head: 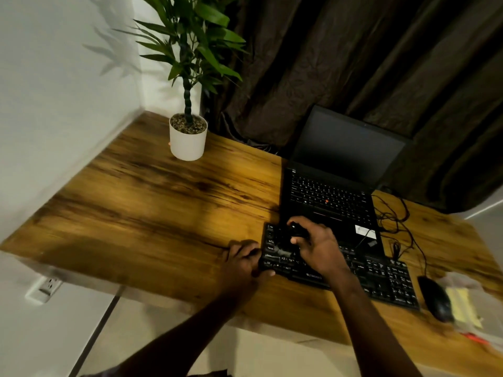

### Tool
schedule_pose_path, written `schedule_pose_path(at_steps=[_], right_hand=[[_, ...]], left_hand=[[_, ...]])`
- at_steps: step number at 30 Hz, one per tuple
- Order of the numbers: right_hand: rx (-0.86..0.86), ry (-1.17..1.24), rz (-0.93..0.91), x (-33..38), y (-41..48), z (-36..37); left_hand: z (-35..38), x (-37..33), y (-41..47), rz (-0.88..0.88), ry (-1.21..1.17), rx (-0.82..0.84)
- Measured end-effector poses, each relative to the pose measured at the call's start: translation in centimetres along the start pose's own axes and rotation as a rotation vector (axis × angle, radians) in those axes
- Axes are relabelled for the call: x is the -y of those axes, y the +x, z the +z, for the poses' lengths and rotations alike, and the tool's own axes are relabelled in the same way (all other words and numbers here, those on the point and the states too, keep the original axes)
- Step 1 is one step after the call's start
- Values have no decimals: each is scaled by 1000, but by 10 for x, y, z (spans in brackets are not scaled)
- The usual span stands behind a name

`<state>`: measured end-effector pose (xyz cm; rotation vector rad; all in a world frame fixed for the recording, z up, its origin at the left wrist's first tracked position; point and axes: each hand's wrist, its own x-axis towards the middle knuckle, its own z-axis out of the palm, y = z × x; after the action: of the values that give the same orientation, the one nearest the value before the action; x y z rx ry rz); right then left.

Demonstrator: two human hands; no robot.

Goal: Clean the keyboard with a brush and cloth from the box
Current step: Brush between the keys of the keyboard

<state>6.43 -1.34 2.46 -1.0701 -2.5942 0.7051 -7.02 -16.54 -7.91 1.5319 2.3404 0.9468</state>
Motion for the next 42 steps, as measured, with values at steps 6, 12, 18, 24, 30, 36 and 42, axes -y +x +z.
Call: schedule_pose_path(at_steps=[6,12,18,24,30,36,42], right_hand=[[23,35,-23,14,0,11],[6,56,-52,21,-3,6],[8,-14,28,0,-14,-9],[14,105,-62,26,-11,11],[44,-7,-11,5,-17,0],[53,-33,19,15,-17,9],[63,-6,-16,23,-10,17]], left_hand=[[4,2,1,-2,-26,-27],[7,4,1,8,19,-26],[4,2,2,-19,-10,8],[8,3,1,23,6,-62],[5,1,2,0,-2,-33],[9,3,3,5,-16,-54],[10,5,3,34,23,-66]])
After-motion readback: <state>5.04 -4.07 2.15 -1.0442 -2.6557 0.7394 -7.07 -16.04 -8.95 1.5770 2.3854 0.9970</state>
